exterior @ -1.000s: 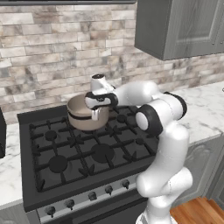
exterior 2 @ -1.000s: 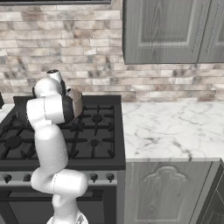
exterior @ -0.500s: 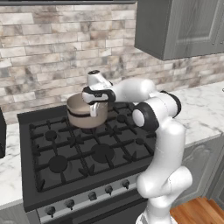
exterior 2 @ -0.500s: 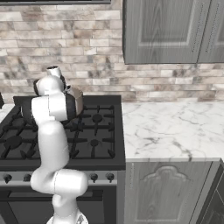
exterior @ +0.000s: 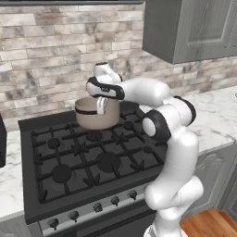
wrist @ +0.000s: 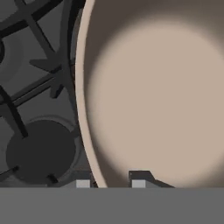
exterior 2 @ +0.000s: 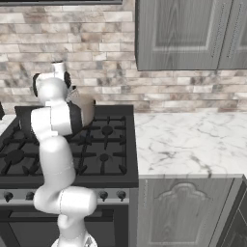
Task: Move the pot and pan from the stove into the sink.
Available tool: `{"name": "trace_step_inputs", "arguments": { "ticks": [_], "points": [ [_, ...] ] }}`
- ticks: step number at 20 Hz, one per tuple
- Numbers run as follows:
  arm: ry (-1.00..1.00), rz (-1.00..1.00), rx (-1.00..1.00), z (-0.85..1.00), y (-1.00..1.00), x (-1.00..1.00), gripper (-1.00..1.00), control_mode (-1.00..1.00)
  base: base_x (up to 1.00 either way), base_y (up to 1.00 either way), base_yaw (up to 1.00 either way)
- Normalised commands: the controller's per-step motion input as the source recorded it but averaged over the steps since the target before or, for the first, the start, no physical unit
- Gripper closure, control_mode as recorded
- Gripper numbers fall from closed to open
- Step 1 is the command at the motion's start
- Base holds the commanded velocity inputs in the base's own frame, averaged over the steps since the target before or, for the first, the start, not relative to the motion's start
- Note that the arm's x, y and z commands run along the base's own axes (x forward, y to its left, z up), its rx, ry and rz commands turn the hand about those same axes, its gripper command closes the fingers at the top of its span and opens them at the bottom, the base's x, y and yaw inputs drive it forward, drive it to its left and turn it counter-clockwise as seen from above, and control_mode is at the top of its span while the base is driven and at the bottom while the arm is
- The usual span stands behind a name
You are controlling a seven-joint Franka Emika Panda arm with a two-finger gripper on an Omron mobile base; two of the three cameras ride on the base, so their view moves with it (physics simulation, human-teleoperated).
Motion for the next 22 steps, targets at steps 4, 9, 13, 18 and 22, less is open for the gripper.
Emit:
{"name": "trace_step_inputs", "arguments": {
  "ticks": [4,9,13,18,22],
  "points": [
    [0.0,0.13,0.01,0.74,0.0,-0.6,1.0,-1.0,0.0,0.0,0.0],
    [0.0,0.19,0.0,0.64,0.0,-0.77,1.0,-1.0,0.0,0.0,0.0],
    [0.0,0.21,0.0,0.53,0.0,-0.8,1.0,-1.0,0.0,0.0,0.0],
    [-0.04,0.17,0.0,0.35,0.0,-0.86,1.0,-1.0,0.0,0.0,0.0],
    [-0.13,0.13,0.0,0.3,-0.06,-0.87,1.0,-1.0,0.0,0.0,0.0]
  ]
}}
